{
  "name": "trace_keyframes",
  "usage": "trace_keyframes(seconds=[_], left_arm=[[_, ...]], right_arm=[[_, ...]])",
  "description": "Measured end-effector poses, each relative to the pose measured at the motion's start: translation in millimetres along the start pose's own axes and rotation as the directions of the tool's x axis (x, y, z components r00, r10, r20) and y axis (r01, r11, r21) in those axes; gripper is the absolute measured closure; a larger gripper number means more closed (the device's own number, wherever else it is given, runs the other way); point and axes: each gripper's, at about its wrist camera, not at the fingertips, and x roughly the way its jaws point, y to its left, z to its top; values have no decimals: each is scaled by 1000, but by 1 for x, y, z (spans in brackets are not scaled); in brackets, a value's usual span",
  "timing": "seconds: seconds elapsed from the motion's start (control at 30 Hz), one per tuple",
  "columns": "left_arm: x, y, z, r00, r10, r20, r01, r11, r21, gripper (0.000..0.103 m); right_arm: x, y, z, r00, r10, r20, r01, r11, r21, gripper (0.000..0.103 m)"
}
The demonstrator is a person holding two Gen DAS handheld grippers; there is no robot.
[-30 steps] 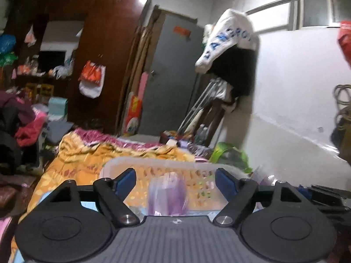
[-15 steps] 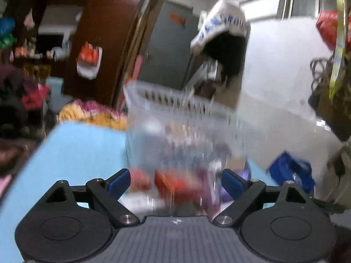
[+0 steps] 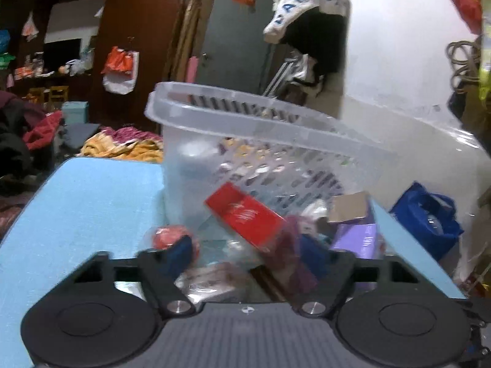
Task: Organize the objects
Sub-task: 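Grasp the red box with the left tool while the right tool grasps the pink box, then carry both boxes over the white basket and open both tools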
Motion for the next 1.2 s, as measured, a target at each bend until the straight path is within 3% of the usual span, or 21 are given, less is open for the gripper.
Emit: trace_keyframes(seconds=[0.07, 0.13, 0.3, 0.53, 0.7, 0.83, 0.97, 1.07, 1.2], left_arm=[[-6, -1, 1, 1000, -4, 20, 4, 1000, -4, 62], [-7, -3, 2, 999, 24, 28, -25, 1000, 14, 63], [-9, 3, -1, 999, 5, 49, -4, 1000, -10, 66], [-36, -9, -14, 982, 2, 188, -12, 999, 52, 70], [-38, -10, -13, 982, 7, 189, -17, 999, 50, 72], [-50, -13, -15, 971, -23, 238, 8, 998, 65, 72], [-74, -19, -9, 947, -58, 317, 35, 996, 78, 72], [-84, -25, 13, 928, -74, 364, 44, 995, 90, 72], [-71, -29, 65, 926, -98, 364, 70, 994, 89, 72]], right_arm=[[-4, -1, -1, 1000, -3, 12, 3, 1000, 13, 68], [-6, -3, 0, 1000, -7, 19, 7, 1000, 20, 71], [-9, -7, 1, 999, -13, 32, 12, 999, 38, 72], [-16, -7, 4, 998, -12, 69, 8, 999, 50, 73], [-20, -6, 8, 997, -12, 82, 8, 999, 51, 73], [-27, -6, 14, 993, -11, 115, 4, 998, 60, 73], [-37, -5, 37, 985, -17, 172, 10, 999, 44, 73], [-37, -5, 71, 975, -10, 223, 6, 1000, 18, 73], [-15, -7, 137, 967, -47, 251, 57, 998, -31, 73]])
